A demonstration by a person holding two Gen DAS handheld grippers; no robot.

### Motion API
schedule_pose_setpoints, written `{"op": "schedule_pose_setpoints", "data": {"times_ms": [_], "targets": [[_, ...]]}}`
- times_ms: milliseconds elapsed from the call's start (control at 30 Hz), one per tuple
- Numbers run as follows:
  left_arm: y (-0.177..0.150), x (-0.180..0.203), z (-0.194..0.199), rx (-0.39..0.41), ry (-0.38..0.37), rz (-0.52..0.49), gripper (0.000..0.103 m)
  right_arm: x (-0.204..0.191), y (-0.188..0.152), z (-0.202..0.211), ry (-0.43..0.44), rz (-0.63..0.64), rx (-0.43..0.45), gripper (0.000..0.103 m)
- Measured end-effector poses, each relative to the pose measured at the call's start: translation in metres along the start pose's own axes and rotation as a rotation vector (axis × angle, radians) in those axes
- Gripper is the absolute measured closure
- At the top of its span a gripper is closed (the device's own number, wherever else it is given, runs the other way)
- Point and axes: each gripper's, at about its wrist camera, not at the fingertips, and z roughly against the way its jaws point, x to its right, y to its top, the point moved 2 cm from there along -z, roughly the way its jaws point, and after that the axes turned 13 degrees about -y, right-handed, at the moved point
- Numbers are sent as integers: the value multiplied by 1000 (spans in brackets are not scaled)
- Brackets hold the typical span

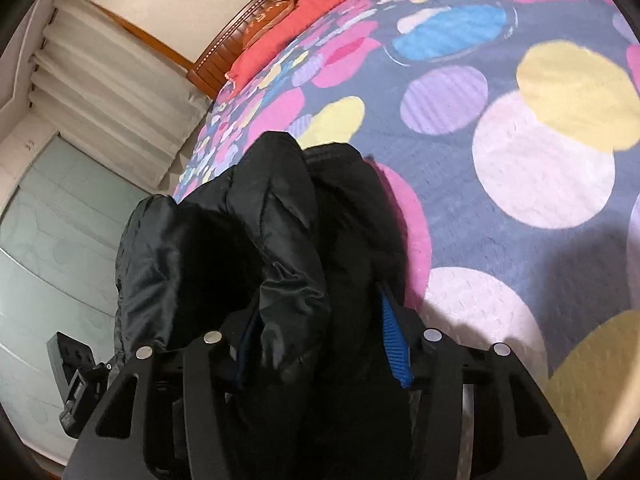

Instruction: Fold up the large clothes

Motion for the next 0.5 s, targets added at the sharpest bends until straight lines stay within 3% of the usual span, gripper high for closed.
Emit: {"op": "schedule_pose_setpoints", "data": {"times_ms": [500], "targets": [[-15, 10, 17, 36, 44, -41, 13, 1, -17, 32, 2, -21, 32, 43]]}}
